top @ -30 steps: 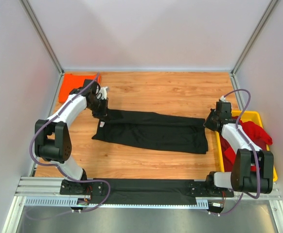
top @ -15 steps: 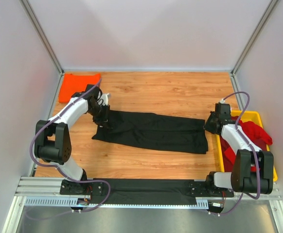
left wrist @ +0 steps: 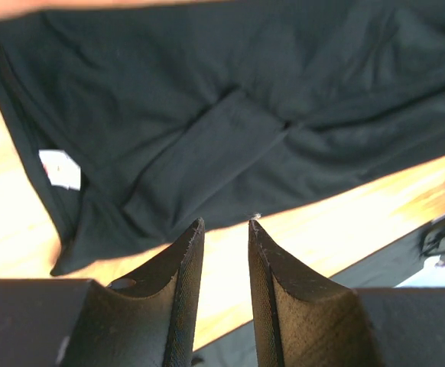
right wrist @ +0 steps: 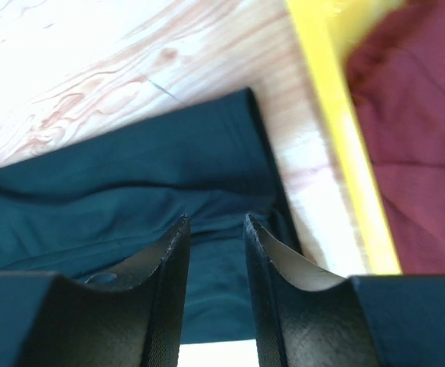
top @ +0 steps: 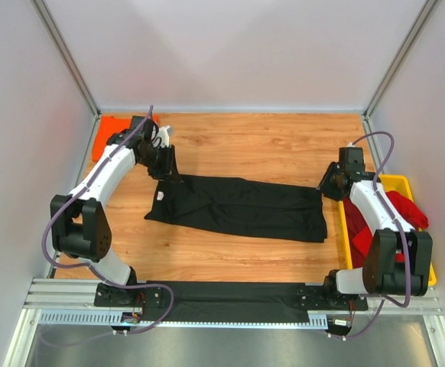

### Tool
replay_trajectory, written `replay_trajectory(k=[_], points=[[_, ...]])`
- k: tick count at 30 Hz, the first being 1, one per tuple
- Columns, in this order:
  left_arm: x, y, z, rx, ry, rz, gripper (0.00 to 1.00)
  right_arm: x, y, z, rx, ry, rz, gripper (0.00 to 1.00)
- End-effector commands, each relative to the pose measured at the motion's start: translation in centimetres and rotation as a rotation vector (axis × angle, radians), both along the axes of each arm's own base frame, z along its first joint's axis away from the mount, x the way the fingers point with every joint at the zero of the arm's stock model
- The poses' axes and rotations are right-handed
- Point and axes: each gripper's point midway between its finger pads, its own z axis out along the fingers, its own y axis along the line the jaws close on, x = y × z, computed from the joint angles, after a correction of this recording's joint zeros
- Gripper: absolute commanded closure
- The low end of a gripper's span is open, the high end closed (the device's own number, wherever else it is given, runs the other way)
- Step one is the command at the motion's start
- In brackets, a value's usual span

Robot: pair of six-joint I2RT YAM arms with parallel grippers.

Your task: Fold and stack the t-shirts

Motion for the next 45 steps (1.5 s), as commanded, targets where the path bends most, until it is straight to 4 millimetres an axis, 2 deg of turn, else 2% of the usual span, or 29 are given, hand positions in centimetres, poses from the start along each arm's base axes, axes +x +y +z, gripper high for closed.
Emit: replay_trajectory(k=[1, 2, 3, 4, 8, 12, 15, 19, 21, 24, 25, 27, 29, 30, 31, 33, 45], points=[[1.8, -0.9, -0.6, -0.037, 0.021, 0.043, 0.63, 1.9, 1.1, 0.7, 0.036, -0.011, 0.052, 0.64], [2.3, -0.8, -1.0, -0.027, 0.030, 0.056, 0.63, 2.0, 1.0, -0.2, 0.032, 0.019, 0.058, 0.64], [2.6, -0.8, -2.4, -0.017, 0.071, 0.061, 0.63, 1.8, 0.9, -0.7, 0.026, 0.036, 0.057, 0.64], [2.7, -0.8, -3.0, -0.012, 0.089, 0.066, 0.63, 1.6, 0.6, -1.4, 0.017, 0.060, 0.046, 0.64], [3.0, 0.6, -7.1, 0.095, 0.184, 0.122, 0.63, 0.1, -1.1, -4.7, -0.061, 0.151, -0.019, 0.64], [2.8, 2.3, -8.7, 0.203, 0.232, 0.158, 0.63, -0.8, -2.1, -6.1, -0.104, 0.187, -0.061, 0.66], [3.2, 3.1, -8.7, 0.247, 0.226, 0.179, 0.63, -0.3, -2.3, -5.6, -0.117, 0.167, -0.069, 0.67], [4.1, 2.9, -7.0, 0.240, 0.195, 0.182, 0.62, 0.9, -2.0, -3.6, -0.100, 0.095, -0.050, 0.68], [4.5, 2.4, -5.8, 0.203, 0.163, 0.170, 0.62, 1.8, -1.5, -2.6, -0.080, 0.047, -0.023, 0.68], [5.0, 0.5, -4.3, 0.108, 0.118, 0.140, 0.61, 2.8, -0.7, -2.3, -0.056, 0.016, 0.043, 0.65], [5.2, -0.4, -3.9, 0.054, 0.106, 0.117, 0.61, 3.5, 0.1, -1.9, -0.016, 0.003, 0.079, 0.63], [5.1, -1.3, -3.9, 0.026, 0.105, 0.105, 0.61, 3.8, -0.1, -3.0, 0.003, 0.035, 0.096, 0.62], [5.1, -1.7, -4.6, 0.016, 0.116, 0.107, 0.61, 4.5, 0.3, -2.9, 0.041, 0.028, 0.130, 0.60], [5.1, -1.7, -4.9, 0.015, 0.123, 0.111, 0.61, 4.5, 0.5, -3.7, 0.050, 0.055, 0.139, 0.59], [5.0, -1.7, -5.3, 0.016, 0.135, 0.115, 0.61, 5.2, 0.5, -3.5, 0.054, 0.049, 0.152, 0.58], [5.0, -1.6, -6.4, 0.029, 0.160, 0.127, 0.61, 5.2, 0.6, -4.5, 0.054, 0.088, 0.173, 0.56], [5.7, 0.5, -10.6, 0.172, 0.206, 0.181, 0.62, 6.5, -1.2, -7.0, -0.029, 0.152, 0.166, 0.57]])
